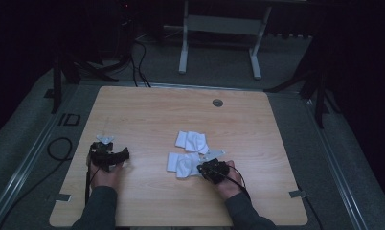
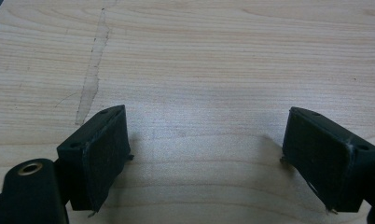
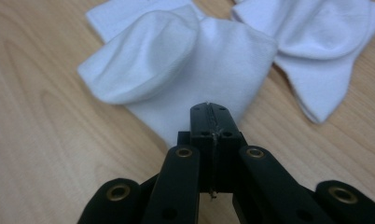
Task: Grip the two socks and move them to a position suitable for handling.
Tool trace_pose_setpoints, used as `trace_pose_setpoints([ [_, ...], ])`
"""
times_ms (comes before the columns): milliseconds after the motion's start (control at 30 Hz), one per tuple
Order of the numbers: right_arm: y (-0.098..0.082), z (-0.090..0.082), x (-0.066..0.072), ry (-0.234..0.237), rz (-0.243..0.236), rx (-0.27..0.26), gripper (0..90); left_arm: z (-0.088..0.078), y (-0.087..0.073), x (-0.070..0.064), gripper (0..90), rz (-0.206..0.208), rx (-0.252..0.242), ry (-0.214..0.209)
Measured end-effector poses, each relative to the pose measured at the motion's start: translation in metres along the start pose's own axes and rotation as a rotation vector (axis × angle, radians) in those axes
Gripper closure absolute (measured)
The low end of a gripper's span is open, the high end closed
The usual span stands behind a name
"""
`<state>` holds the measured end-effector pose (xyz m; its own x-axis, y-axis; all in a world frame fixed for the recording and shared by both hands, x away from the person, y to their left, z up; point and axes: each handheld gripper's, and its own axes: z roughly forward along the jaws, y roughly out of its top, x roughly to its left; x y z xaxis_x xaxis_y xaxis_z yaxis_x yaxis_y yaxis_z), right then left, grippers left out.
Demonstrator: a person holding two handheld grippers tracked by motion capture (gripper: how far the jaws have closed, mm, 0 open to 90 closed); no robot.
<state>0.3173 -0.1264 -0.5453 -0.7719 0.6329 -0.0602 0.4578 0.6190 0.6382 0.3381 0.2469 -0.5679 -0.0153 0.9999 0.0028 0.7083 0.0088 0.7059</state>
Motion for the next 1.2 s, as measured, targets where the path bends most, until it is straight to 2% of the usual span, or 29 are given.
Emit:
trace_pose_setpoints([
  [100,0.002,-0.003,0.003,0.012,-0.019,0.019,80.7,0.0,0.0,0.0,14.5,0.0,0.0,0.0],
  [233,0.01,-0.008,0.003,0.032,-0.015,0.005,66.1,0.0,0.0,0.0,14.5,0.0,0.0,-0.001],
  [467,0.025,-0.005,0.006,0.073,0.001,-0.014,54.9,0.0,0.0,0.0,14.5,0.0,0.001,0.0],
  [633,0.031,0.005,0.007,0.101,0.014,0.015,50.1,0.0,0.0,0.0,14.5,0.0,0.0,0.0],
  [700,0.033,0.009,0.007,0.108,0.018,0.026,51.1,0.0,0.0,0.0,14.5,0.0,0.0,-0.001],
  [733,0.033,0.01,0.007,0.114,0.016,0.028,56.4,0.0,0.0,0.0,14.5,0.0,0.0,-0.001],
  [833,0.035,0.011,0.008,0.116,0.018,0.032,80.9,0.0,0.0,0.0,14.5,0.001,0.0,-0.001],
  [900,0.036,0.008,0.008,0.115,0.026,0.026,87.5,0.0,0.0,0.0,14.5,0.0,0.0,-0.001],
  [1200,0.043,-0.017,0.005,0.086,0.02,-0.023,88.2,0.0,0.0,0.0,14.5,0.001,0.0,-0.001],
])
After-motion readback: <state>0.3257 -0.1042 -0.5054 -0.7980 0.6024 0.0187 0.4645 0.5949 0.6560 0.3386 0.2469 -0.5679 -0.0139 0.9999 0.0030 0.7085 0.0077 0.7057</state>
